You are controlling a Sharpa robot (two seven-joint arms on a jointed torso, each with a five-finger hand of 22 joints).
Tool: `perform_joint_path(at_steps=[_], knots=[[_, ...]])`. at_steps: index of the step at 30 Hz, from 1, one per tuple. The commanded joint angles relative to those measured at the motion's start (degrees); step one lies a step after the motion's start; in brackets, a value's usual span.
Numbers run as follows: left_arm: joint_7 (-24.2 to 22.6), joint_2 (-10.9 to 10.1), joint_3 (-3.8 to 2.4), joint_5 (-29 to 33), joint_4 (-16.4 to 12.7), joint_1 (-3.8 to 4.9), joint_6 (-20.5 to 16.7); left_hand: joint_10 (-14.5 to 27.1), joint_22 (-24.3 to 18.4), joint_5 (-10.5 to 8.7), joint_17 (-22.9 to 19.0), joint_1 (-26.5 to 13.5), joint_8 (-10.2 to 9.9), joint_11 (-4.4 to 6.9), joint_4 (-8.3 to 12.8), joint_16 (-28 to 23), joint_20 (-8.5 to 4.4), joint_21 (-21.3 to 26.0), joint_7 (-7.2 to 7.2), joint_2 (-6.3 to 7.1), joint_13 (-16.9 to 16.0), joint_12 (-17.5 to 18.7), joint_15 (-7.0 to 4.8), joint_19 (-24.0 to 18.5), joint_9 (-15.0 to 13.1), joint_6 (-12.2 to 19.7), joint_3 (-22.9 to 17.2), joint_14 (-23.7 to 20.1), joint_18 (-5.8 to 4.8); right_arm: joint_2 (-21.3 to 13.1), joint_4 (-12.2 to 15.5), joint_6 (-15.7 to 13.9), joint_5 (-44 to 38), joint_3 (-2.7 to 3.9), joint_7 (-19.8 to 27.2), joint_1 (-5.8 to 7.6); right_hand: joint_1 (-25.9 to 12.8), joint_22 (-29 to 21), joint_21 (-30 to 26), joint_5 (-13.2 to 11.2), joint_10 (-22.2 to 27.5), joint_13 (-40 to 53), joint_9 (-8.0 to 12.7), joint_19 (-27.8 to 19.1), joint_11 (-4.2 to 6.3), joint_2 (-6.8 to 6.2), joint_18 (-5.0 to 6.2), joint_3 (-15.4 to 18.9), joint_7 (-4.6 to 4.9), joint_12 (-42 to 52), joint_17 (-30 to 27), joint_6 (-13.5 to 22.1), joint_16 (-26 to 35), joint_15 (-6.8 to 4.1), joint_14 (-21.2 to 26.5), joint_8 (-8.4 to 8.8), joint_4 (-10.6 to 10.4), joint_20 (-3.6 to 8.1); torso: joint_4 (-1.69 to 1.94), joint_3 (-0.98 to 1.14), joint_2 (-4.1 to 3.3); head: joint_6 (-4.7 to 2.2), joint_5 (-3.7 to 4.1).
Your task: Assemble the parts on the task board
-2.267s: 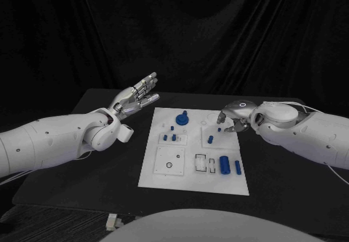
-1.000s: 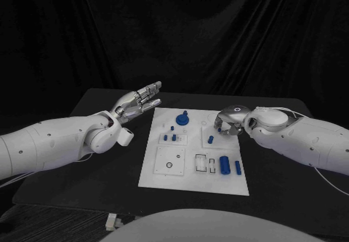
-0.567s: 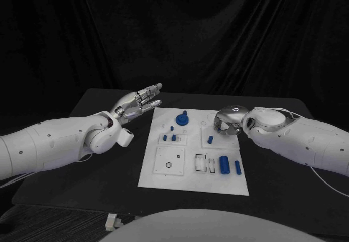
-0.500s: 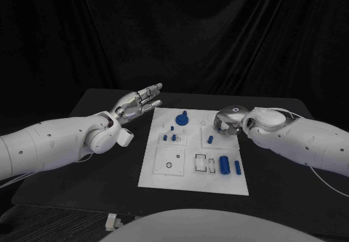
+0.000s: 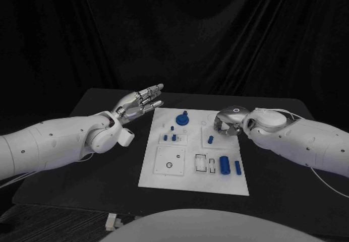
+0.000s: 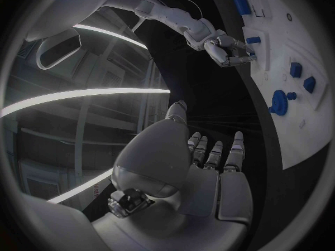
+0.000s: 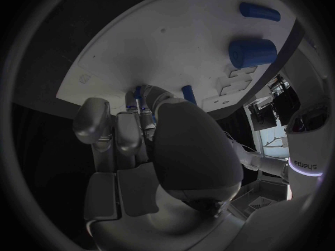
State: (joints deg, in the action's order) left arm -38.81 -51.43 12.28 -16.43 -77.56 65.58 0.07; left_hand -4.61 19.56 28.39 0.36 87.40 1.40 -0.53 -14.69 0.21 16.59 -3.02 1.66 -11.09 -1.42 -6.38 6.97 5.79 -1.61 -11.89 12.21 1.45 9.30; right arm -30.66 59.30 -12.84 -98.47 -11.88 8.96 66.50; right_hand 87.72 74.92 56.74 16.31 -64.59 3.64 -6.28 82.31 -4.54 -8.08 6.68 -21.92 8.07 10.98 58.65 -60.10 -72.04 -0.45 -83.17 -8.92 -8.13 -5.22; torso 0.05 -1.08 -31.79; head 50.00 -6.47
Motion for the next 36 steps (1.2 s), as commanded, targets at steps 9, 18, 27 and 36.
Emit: perform_joint_path(at_steps=[9,18,27,36], knots=[[-6.23,0.32,-0.05,0.44,0.15,-0.14,1.42,0.29,0.78,0.49,0.16,0.73,0.35,-0.35,0.45,0.34,-0.01,-0.63,0.48,0.20,-0.04,-0.11,0.67,1.11,-0.06,-0.14,-0.10,0.41,1.05,-0.17,0.13,0.58,-0.09,0.01,-1.12,-0.18,-3.69,6.52,-2.80,-3.96,1.91,-0.07,0.94,-1.18,-0.89,-2.13,-0.40,0.05,0.55,-3.69,-3.02,3.26,2.47,0.83,1.18,2.80,-1.06,-0.67,0.03,0.00,-0.04,0.00,-0.05],[-5.82,0.45,-0.05,0.44,0.23,-0.17,1.76,0.29,1.17,0.53,0.23,0.73,0.35,-0.43,0.54,0.42,0.02,-0.85,0.45,0.24,-0.04,-0.11,0.86,1.58,-0.05,-0.12,-0.14,0.72,1.04,-0.67,0.24,1.11,-0.09,0.01,-1.92,-0.17,-4.22,6.28,-3.67,-4.71,2.29,0.01,0.90,-1.43,-0.98,-2.11,-0.26,0.30,0.51,-4.29,-3.59,2.56,2.96,0.91,1.33,2.69,-1.13,-0.83,0.02,-0.02,0.00,0.00,-0.09],[-5.36,0.86,-0.05,0.44,0.37,-0.20,2.33,0.25,1.20,0.91,0.27,0.58,0.34,-0.59,0.43,0.47,0.04,-0.95,0.21,0.11,-0.05,-0.15,1.04,1.83,-0.05,-0.09,-0.19,0.96,0.99,-0.76,0.37,0.87,-0.09,0.01,-1.93,-0.17,-4.03,6.26,-3.76,-4.01,1.77,0.09,0.62,-1.41,-0.84,-1.79,-0.22,0.15,0.21,-4.32,-3.58,1.44,3.01,0.81,1.24,2.25,-0.81,-0.82,-0.01,-0.01,0.01,0.00,-0.10],[-4.99,1.08,-0.05,0.44,0.46,-0.24,2.79,0.05,1.16,1.34,0.31,0.56,0.32,-1.06,0.47,0.51,0.06,-1.02,-0.46,0.07,-0.10,-0.34,1.25,2.05,-0.04,-0.02,-0.30,1.17,0.90,-0.66,0.28,0.70,-0.09,0.01,-2.32,-0.17,-3.33,6.31,-3.77,-1.64,0.11,0.20,-0.04,-1.28,-0.46,-1.22,-0.21,-0.68,-0.01,-4.08,-3.49,-0.04,3.02,0.50,1.08,1.66,0.18,-0.58,0.00,-0.02,-0.01,0.00,-0.20]])
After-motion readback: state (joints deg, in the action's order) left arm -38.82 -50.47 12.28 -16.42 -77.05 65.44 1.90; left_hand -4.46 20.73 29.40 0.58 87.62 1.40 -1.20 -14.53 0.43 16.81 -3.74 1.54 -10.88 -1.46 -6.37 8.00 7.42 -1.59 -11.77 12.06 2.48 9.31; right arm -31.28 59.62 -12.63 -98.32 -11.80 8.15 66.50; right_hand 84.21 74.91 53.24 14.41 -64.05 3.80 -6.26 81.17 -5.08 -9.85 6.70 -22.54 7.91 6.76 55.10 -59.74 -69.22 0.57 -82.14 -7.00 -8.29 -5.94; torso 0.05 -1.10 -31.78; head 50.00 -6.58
